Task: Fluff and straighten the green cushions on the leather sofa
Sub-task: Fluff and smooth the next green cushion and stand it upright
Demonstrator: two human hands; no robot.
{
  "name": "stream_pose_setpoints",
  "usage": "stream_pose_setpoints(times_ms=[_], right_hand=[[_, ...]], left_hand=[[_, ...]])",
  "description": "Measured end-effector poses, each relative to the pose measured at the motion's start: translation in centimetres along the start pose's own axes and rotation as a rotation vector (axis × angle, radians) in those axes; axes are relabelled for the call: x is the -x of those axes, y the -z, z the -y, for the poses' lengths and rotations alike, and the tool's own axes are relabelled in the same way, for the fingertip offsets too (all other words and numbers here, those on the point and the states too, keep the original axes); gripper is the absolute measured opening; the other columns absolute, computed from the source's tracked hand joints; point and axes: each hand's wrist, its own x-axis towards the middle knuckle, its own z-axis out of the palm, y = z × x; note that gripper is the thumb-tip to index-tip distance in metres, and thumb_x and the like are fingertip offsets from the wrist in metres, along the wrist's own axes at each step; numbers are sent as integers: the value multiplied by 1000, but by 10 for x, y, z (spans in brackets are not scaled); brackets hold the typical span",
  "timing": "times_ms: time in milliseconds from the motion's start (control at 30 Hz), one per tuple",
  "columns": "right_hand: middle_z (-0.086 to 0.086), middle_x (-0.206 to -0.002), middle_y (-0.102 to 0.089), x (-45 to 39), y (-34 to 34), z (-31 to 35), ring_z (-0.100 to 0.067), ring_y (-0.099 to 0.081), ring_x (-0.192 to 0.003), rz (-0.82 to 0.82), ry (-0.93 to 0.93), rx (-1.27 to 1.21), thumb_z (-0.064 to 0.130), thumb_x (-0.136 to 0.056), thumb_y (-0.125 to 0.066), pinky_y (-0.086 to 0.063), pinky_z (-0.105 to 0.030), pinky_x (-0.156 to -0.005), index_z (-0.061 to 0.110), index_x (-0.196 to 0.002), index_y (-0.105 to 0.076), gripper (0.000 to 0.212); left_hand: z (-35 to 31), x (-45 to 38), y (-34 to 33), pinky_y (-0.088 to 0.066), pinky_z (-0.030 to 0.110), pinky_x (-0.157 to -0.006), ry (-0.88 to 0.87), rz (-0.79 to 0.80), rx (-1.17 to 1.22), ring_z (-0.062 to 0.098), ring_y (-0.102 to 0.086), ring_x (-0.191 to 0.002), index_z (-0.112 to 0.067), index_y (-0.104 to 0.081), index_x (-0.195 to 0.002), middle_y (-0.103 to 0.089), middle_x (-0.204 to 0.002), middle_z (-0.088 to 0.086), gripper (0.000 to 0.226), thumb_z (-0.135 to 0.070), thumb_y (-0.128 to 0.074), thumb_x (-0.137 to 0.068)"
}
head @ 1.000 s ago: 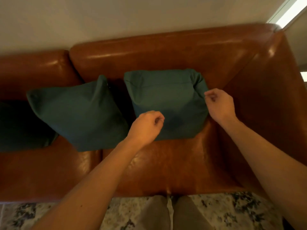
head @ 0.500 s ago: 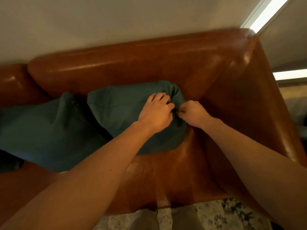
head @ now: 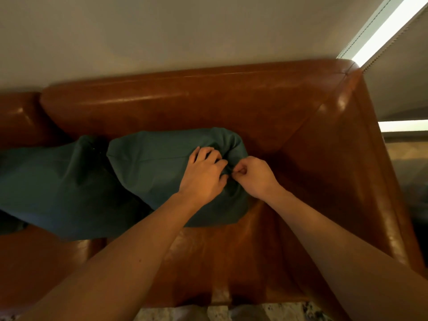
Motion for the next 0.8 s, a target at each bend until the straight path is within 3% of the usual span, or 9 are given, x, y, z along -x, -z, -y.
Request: stream_pose_setpoints(times_ms=[100,200,333,533,700,800], right_hand=[[13,-78,-49,8,-3,-2,-3,-52,-67,-104,43,-79,20,-85,-70,-38,-14,-64,22,-79,-62,11],[11,-79,-48,21,-6,-1,-6,-53,-69,-173,111,-102,18,-84,-71,-48,-24,-67,22,-79,-60,13],[9,-80,-48,40,-9,-1,-10,-49,-74,-308,263,-24,17,-84,-71,-49,-36,-71,17,-81,-61,11],[11,-84,-54,40,-3,-9,-5,-56,-74,-270,192,-231,23,-91,-65,-45,-20,-68,22,-87,-67,4],[10,-84,-48,25,4,-4,-6,-52,-69,-182,215,-91,23,-89,-67,-47,-26,-68,21,-110,-69,21],[6,-84,-51,16,6,2,-8,-54,-71,-140,239,-89,26,-90,-66,-48,-28,-70,22,-109,-71,20]], left_hand=[[1,1,3,-16,44,-115,20,-21,46,24,-34,-130,-25,-51,-138,-51,-127,-1,48,-38,-52,-91],[2,4,4,-15,43,-114,20,-49,98,23,-34,-127,-28,-55,-133,-51,-123,-2,43,-38,-55,-91],[2,10,6,-23,43,-111,-12,-154,129,24,-41,-120,-22,-66,-110,-52,-113,0,26,-32,-63,-86],[5,35,0,-24,44,-115,-121,-342,72,26,-48,-110,-13,-66,-88,-57,-97,5,6,-13,-66,-82],[4,43,-6,-25,38,-112,-181,-426,27,24,-48,-99,-13,-63,-85,-56,-91,5,10,-5,-64,-79],[7,42,-7,-29,37,-106,-171,-461,23,24,-47,-94,-13,-61,-83,-56,-88,5,12,-2,-61,-77]])
